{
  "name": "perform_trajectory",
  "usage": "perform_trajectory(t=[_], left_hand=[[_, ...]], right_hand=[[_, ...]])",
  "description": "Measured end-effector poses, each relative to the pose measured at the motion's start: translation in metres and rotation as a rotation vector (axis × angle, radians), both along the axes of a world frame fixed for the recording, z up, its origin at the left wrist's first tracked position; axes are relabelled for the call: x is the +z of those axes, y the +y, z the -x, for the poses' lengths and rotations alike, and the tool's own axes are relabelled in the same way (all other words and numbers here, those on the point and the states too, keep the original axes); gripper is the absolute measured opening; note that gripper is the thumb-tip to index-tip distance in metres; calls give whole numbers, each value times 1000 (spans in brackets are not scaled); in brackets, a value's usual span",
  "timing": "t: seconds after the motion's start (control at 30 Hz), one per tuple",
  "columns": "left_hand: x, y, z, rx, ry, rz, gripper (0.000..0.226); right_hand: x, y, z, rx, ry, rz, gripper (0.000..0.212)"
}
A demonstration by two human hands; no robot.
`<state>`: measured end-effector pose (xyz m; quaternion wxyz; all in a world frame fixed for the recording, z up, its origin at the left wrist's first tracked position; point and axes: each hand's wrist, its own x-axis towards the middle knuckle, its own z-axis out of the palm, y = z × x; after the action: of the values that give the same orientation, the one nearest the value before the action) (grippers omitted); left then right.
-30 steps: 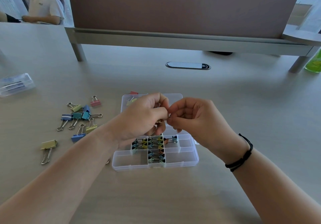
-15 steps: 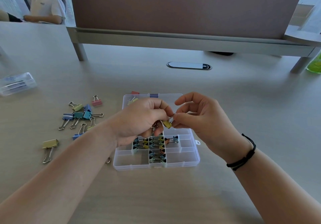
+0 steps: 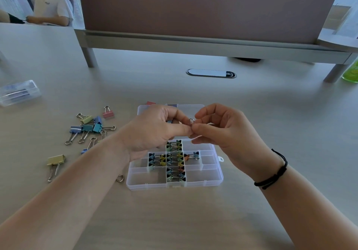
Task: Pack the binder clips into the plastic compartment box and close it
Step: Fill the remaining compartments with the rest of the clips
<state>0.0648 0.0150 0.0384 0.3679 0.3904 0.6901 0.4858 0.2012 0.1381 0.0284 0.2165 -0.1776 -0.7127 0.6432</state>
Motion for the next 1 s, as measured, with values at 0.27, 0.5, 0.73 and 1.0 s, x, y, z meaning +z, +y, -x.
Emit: perform_trajectory(t=[0.27, 0.5, 0.73, 1.0], left_hand=[[-3, 0, 0, -45, -29, 48, 5], [-7, -2, 4, -177, 428, 131, 10], [-12, -2, 0, -226, 551, 204, 13], [-16, 2, -8, -179, 640, 212, 15]], right_hand=[[0, 3, -2, 3, -86, -251, 11], [10, 9, -14, 154, -347, -521, 11], [6, 6, -12, 206, -405, -616, 7], [2, 4, -9, 177, -391, -625, 10]])
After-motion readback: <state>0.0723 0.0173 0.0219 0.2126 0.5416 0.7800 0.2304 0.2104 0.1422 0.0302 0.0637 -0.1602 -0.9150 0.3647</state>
